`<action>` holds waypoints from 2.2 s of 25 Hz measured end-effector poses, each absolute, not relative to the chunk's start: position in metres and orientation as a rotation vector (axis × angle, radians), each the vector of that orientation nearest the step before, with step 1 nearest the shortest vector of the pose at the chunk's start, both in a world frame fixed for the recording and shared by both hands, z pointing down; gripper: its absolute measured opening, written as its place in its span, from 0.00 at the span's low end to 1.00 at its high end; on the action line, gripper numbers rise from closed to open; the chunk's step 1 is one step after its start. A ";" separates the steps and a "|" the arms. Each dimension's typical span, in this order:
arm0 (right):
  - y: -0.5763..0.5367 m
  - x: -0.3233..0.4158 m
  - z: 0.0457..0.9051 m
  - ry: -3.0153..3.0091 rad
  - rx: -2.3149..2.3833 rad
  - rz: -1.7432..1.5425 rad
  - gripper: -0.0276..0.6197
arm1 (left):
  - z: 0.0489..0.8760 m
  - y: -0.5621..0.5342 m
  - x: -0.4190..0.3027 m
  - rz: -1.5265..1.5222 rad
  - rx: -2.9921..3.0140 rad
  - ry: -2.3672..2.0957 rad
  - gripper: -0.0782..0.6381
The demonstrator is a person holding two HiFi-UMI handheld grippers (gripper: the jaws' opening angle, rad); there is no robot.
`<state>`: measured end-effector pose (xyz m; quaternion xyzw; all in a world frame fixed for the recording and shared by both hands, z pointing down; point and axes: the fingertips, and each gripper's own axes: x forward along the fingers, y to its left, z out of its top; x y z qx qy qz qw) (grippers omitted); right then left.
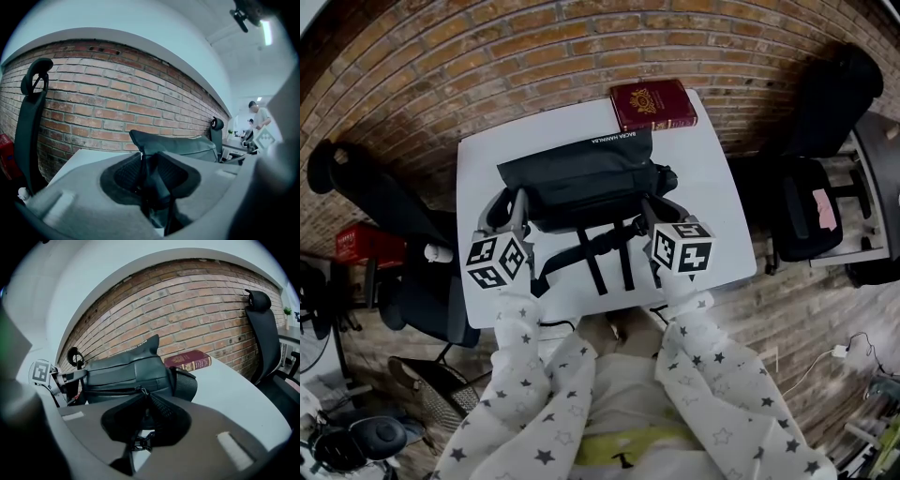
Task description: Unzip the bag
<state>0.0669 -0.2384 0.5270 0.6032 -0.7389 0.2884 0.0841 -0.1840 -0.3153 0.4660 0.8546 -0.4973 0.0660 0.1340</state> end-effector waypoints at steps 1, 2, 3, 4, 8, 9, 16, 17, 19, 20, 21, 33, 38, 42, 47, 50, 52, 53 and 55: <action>-0.238 0.069 0.527 -2.196 1.810 0.861 0.10 | 0.466 -0.315 -0.184 0.192 2.478 -1.442 0.26; -0.238 0.073 0.527 -2.186 1.823 0.863 0.10 | 0.466 -0.315 -0.184 0.192 2.478 -1.443 0.26; -0.237 0.077 0.528 -2.177 1.836 0.867 0.10 | 0.466 -0.315 -0.183 0.193 2.479 -1.444 0.26; -0.237 0.081 0.528 -2.170 1.849 0.873 0.10 | 0.466 -0.315 -0.183 0.194 2.479 -1.444 0.26; -0.236 0.090 0.529 -2.159 1.872 0.884 0.10 | 0.468 -0.315 -0.183 0.196 2.479 -1.447 0.26; -0.236 0.090 0.529 -2.159 1.873 0.883 0.11 | 0.468 -0.314 -0.183 0.197 2.479 -1.447 0.26; -0.236 0.097 0.531 -2.134 1.899 0.895 0.10 | 0.466 -0.314 -0.182 0.196 2.478 -1.444 0.26; -0.236 0.096 0.532 -2.140 1.893 0.896 0.11 | 0.466 -0.314 -0.182 0.194 2.475 -1.442 0.26; -0.236 0.095 0.533 -2.161 1.869 0.891 0.11 | 0.466 -0.314 -0.182 0.189 2.470 -1.427 0.27; -0.236 0.094 0.533 -2.172 1.855 0.886 0.11 | 0.466 -0.314 -0.182 0.184 2.469 -1.417 0.27; -0.236 0.093 0.534 -2.183 1.845 0.879 0.11 | 0.465 -0.313 -0.182 0.175 2.469 -1.406 0.28; -0.227 0.094 0.496 -2.331 1.795 0.622 0.14 | 0.441 -0.273 -0.182 0.147 2.536 -1.417 0.17; -0.222 0.088 0.473 -2.413 1.745 0.565 0.05 | 0.433 -0.259 -0.177 0.145 2.558 -1.387 0.11; -0.220 0.086 0.452 -2.476 1.768 0.529 0.05 | 0.422 -0.251 -0.172 0.140 2.582 -1.362 0.11; -0.217 0.081 0.421 -2.586 1.780 0.462 0.05 | 0.402 -0.244 -0.172 0.140 2.617 -1.361 0.11; -0.217 0.077 0.403 -2.651 1.780 0.416 0.05 | 0.391 -0.243 -0.174 0.116 2.632 -1.368 0.11; -0.217 0.077 0.393 -2.680 1.794 0.391 0.05 | 0.384 -0.243 -0.175 0.105 2.645 -1.372 0.11; -0.217 0.078 0.388 -2.689 1.805 0.382 0.05 | 0.382 -0.243 -0.175 0.100 2.650 -1.373 0.11; -0.217 0.080 0.381 -2.701 1.827 0.364 0.05 | 0.377 -0.243 -0.176 0.091 2.657 -1.377 0.11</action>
